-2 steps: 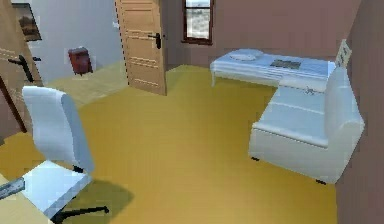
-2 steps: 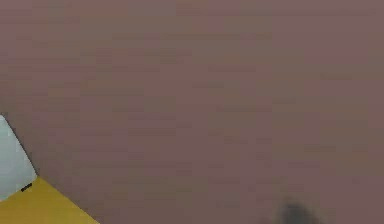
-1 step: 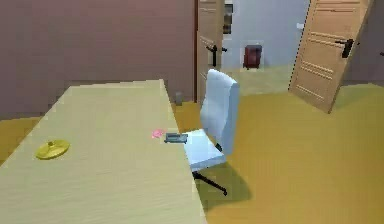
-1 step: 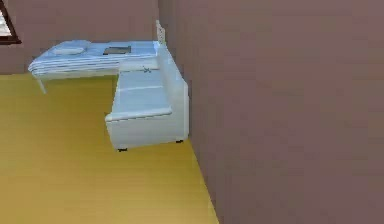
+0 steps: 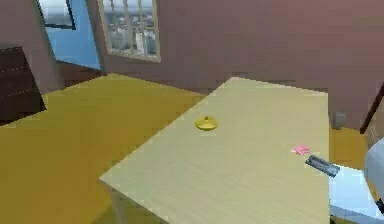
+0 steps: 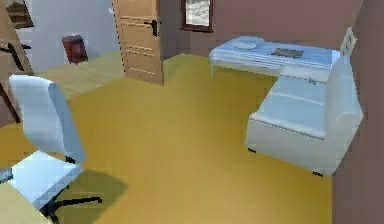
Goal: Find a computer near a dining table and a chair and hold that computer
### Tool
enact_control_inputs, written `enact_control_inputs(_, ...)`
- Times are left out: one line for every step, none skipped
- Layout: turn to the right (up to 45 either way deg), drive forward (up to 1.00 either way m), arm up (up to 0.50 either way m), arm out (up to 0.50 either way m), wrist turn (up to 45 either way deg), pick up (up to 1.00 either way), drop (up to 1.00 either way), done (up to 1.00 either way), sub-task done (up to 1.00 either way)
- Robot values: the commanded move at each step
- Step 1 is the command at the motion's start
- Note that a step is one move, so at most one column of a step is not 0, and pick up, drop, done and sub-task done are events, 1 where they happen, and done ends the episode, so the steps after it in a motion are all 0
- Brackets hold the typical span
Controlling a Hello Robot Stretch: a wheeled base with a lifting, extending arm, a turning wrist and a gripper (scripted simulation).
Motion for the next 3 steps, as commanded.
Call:
enact_control_inputs(-45.0,0.0,0.0,0.0,0.0,0.0,0.0,0.0,0.0)
enact_control_inputs(-21.0,0.0,0.0,0.0,0.0,0.0,0.0,0.0,0.0)
enact_control_inputs(-3.0,0.0,0.0,0.0,0.0,0.0,0.0,0.0,0.0)
